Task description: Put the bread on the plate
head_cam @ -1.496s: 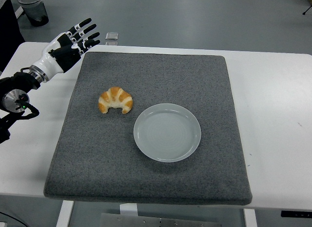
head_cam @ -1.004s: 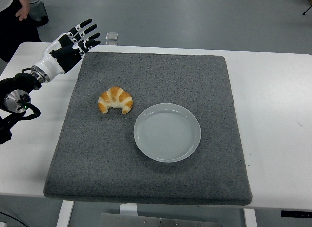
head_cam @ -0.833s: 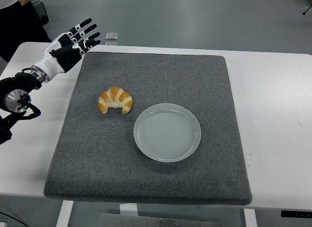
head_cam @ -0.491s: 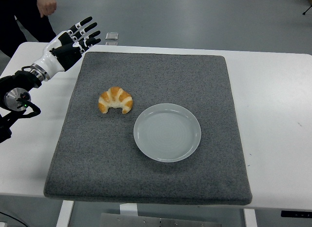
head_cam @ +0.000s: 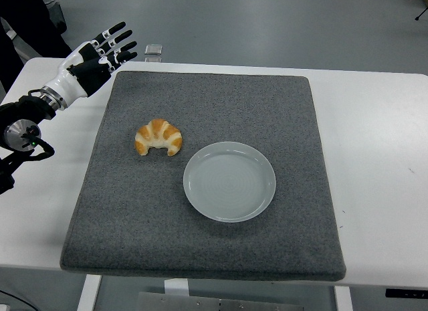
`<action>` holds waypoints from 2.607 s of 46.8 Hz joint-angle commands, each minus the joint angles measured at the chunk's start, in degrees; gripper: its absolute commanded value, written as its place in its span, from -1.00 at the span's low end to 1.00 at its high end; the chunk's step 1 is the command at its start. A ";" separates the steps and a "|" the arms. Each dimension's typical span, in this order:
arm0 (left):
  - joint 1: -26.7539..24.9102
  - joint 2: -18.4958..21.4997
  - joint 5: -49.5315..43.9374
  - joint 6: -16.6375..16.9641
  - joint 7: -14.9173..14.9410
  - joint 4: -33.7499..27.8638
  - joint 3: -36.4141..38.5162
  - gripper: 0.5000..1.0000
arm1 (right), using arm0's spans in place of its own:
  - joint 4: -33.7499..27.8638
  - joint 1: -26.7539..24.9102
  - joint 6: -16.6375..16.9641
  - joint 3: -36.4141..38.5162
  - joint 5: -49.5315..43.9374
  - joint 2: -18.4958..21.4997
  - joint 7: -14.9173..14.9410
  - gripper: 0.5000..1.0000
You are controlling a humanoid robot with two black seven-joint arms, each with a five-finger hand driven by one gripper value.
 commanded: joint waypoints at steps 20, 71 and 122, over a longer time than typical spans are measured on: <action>-8.25 7.28 2.64 0.35 0.89 -3.27 4.42 0.96 | 0.00 0.00 0.06 0.00 0.00 0.00 0.03 0.73; -13.44 17.05 53.80 6.85 0.45 -21.91 14.53 0.95 | 0.09 -0.09 0.06 0.00 0.00 0.00 0.03 0.72; -9.40 4.57 63.91 15.73 0.28 -13.91 18.93 0.94 | 0.09 -0.09 0.06 -0.09 -0.09 0.00 -0.06 0.72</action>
